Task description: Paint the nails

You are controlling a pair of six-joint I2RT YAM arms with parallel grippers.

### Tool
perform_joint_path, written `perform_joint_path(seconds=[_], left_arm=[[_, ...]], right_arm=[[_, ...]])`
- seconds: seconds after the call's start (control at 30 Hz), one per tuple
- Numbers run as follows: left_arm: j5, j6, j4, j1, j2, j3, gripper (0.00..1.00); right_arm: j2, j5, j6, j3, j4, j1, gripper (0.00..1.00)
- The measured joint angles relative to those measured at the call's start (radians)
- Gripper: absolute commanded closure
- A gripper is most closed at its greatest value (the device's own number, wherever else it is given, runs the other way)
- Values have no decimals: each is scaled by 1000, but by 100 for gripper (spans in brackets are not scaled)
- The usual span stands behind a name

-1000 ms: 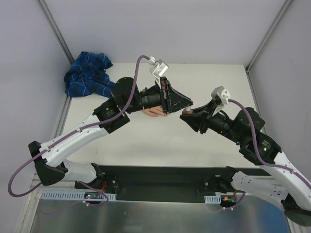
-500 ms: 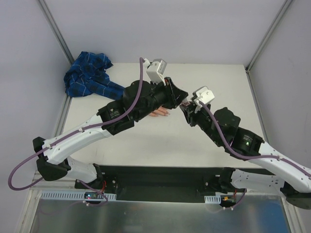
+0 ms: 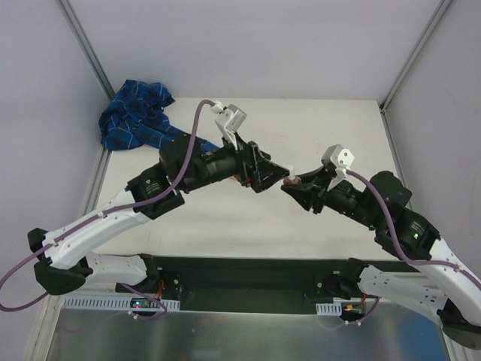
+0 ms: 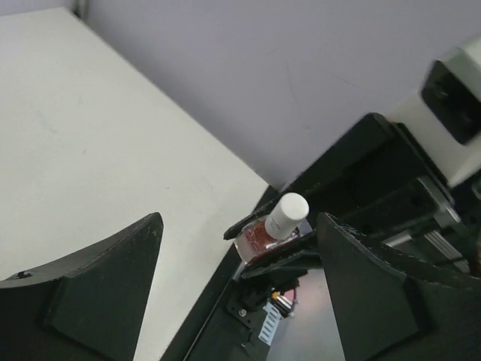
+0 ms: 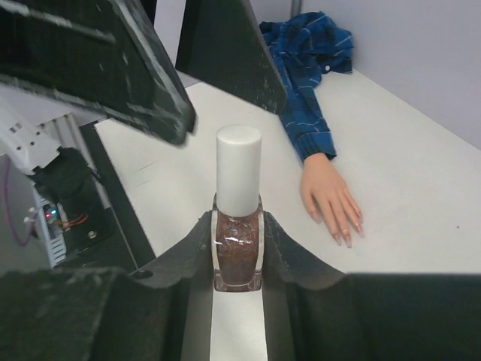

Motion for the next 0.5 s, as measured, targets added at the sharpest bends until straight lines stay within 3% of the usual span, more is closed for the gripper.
perform_joint_path(seconds=[0.13, 0.3, 0.5], left_arm=[[222, -21, 126, 79, -77, -88, 18], [477, -177, 408, 204, -87, -199, 22], [700, -327, 629, 212, 21, -220, 33]], right_arm=[[-31, -119, 26, 0, -34, -27, 100], [-31, -256, 75, 0, -48, -42, 100], [-28, -315, 143, 0, -28, -44, 100]])
